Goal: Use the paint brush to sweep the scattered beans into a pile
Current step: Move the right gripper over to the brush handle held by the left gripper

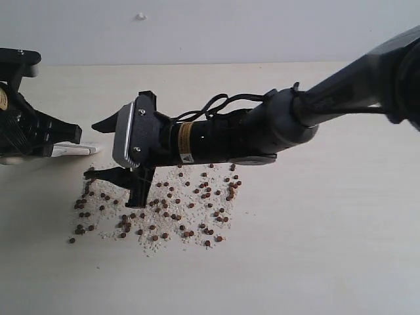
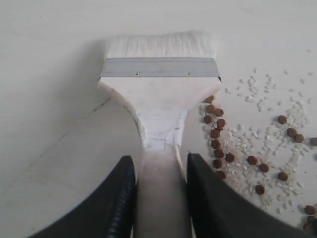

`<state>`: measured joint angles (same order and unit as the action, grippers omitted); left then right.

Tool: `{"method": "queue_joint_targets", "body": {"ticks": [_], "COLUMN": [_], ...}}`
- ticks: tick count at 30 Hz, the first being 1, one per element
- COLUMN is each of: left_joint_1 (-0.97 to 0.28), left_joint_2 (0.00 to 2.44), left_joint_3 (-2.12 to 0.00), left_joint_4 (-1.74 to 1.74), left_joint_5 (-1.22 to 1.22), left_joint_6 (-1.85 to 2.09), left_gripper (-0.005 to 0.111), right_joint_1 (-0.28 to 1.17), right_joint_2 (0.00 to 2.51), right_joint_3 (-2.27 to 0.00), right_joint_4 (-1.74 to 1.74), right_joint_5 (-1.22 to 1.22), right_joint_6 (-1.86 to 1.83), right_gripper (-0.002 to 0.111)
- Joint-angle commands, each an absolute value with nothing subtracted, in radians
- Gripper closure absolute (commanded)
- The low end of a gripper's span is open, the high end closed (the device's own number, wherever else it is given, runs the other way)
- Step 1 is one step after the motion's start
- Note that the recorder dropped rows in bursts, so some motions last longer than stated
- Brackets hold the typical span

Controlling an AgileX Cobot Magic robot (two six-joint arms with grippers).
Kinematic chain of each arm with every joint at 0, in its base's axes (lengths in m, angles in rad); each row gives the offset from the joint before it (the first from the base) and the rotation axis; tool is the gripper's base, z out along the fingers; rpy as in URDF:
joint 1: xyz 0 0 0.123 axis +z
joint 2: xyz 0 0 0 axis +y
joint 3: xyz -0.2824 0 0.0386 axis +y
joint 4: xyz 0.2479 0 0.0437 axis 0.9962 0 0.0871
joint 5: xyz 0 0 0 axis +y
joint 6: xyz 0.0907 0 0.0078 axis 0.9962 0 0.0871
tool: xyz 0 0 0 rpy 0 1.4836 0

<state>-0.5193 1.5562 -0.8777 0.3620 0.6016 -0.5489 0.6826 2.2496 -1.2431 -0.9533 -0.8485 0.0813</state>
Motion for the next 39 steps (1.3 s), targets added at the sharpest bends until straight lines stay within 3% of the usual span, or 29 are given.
{"method": "queue_joint_targets", "body": {"ticks": [1,18,28,34,39], "left_joint_1": [-0.518,-0.518,-0.518,-0.518,-0.518], "left_joint_2": [1.533,1.524,1.524,1.524,1.524], "left_joint_3": [-0.886,-0.886,-0.886,-0.886,-0.886], "left_joint_4": [0.355,0.328,0.291,0.274,0.274], "left_joint_5": [0.587,0.581,0.553,0.547,0.547], "left_joint_6": [-0.545,-0.534,-0.53,-0.519,-0.519], "left_gripper": [0.107,0.107,0.107,0.107,0.107], "right_joint_1": [0.693,0.744,0.744,0.744,0.744], "right_joint_2": [2.337,2.549,2.549,2.549,2.549], "right_joint_3": [-1.359,-1.656,-1.674,-1.674,-1.674], "right_joint_4": [-0.941,-0.933,-0.888,-0.888,-0.863], "right_joint_5": [-0.841,-0.858,-0.832,-0.832,-0.832], "right_joint_6": [0.179,0.231,0.231,0.231,0.231], "right_gripper": [0.041,0.044,0.048,0.058,0.082]}}
